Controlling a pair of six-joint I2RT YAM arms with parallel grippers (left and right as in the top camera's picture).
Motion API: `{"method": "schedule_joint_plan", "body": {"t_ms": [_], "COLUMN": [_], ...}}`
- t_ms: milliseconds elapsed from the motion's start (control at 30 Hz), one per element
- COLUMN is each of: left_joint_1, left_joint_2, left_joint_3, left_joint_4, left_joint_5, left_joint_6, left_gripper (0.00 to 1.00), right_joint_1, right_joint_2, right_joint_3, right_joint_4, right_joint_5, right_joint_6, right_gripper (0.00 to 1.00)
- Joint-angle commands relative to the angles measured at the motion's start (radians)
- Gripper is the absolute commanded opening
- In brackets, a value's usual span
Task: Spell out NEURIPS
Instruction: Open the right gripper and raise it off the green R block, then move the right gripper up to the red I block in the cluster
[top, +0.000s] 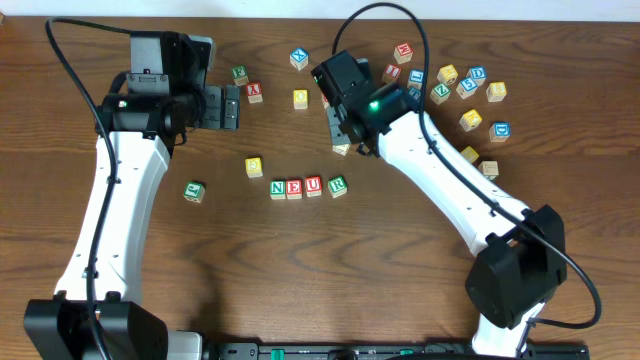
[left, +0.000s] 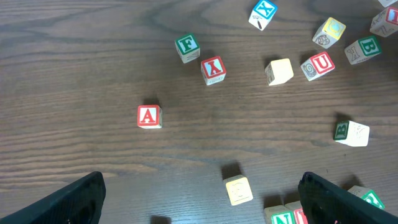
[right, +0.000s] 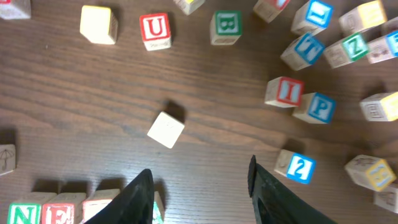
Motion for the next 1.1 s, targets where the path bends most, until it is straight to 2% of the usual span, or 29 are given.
{"method": "schedule_joint_plan", "body": {"t_ms": [0,867,900,1067], "left_joint_1": [0.003,0.003,0.003,0.003], "left_joint_2": [-0.004,-0.004,-0.004,-0.004], "left_joint_3": [0.026,0.026,0.026,0.026], "left_joint_4": [0.0,0.0,0.0,0.0], "left_joint_5": [0.006,0.006,0.006,0.006], "left_joint_6": [0.011,0.011,0.01,0.011], "left_gripper": [0.98,0.98,0.98,0.98], "right_joint_1": [-0.019,-0.081,-0.082,-0.088], "right_joint_2": [0.012,0.011,0.011,0.011], "right_joint_3": [0.043,0.081,0.093,0.108], "right_joint_4": [-0.015,-0.045,-0.045,-0.049], "right_joint_5": [0.05,0.054,0.054,0.054], "right_joint_6": [-0.004,0.008,0.013,0.026], "right_gripper": [0.45,0.55,0.59,0.63]}}
